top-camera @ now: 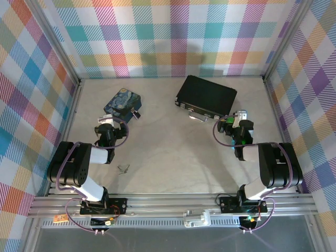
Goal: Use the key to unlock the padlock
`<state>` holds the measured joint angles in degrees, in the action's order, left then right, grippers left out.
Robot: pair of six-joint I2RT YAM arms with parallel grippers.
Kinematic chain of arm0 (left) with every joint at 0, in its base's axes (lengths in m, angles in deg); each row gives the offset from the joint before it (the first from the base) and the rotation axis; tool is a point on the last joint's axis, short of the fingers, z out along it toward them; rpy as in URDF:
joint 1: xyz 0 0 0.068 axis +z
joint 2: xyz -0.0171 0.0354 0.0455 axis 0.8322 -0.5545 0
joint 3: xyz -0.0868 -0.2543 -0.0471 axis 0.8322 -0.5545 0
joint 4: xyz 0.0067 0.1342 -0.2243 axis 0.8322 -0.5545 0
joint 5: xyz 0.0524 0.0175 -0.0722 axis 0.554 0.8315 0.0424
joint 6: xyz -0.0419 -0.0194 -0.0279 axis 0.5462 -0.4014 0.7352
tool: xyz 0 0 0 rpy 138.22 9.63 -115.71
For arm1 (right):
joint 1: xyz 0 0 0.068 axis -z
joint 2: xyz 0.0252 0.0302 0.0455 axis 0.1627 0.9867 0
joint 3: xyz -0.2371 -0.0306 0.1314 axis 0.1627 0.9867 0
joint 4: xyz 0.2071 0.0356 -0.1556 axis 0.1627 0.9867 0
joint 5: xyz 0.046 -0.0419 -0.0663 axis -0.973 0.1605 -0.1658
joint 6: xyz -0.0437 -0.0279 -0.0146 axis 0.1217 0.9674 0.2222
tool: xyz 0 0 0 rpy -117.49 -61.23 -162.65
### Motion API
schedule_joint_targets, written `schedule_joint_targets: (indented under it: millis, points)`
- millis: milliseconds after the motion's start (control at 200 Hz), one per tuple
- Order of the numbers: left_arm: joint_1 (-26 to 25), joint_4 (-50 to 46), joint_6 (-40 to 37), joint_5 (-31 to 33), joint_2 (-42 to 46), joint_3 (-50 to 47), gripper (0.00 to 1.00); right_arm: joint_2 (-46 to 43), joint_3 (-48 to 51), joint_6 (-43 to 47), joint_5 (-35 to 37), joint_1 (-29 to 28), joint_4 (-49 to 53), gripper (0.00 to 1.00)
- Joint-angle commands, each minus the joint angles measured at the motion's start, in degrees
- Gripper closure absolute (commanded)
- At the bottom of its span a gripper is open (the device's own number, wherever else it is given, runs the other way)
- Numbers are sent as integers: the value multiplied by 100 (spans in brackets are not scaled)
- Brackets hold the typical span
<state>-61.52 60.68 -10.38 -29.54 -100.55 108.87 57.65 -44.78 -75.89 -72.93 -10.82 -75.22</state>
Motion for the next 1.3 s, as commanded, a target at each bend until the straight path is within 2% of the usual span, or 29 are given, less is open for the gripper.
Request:
schedule_joint_targets:
  millis: [0, 990, 1075, 1225, 1295]
  points:
    - [-39, 71, -94, 37, -17, 101, 0, 36, -97, 110, -138, 31, -40, 1]
    - [-30, 105, -93, 63, 8, 77, 0, -21, -76, 145, -169, 31, -50, 1]
    - [-43, -307, -24, 338, 290, 208, 0, -402, -220, 220, -58, -67, 504, 1]
    - [-82, -2063, 102, 727, 1184, 823, 0, -1249, -647, 163, 225, -131, 1856, 1]
    - [-166, -2869, 479, 1155, 1565, 1155, 0, -1590, -916, -51, 272, -164, 2552, 1]
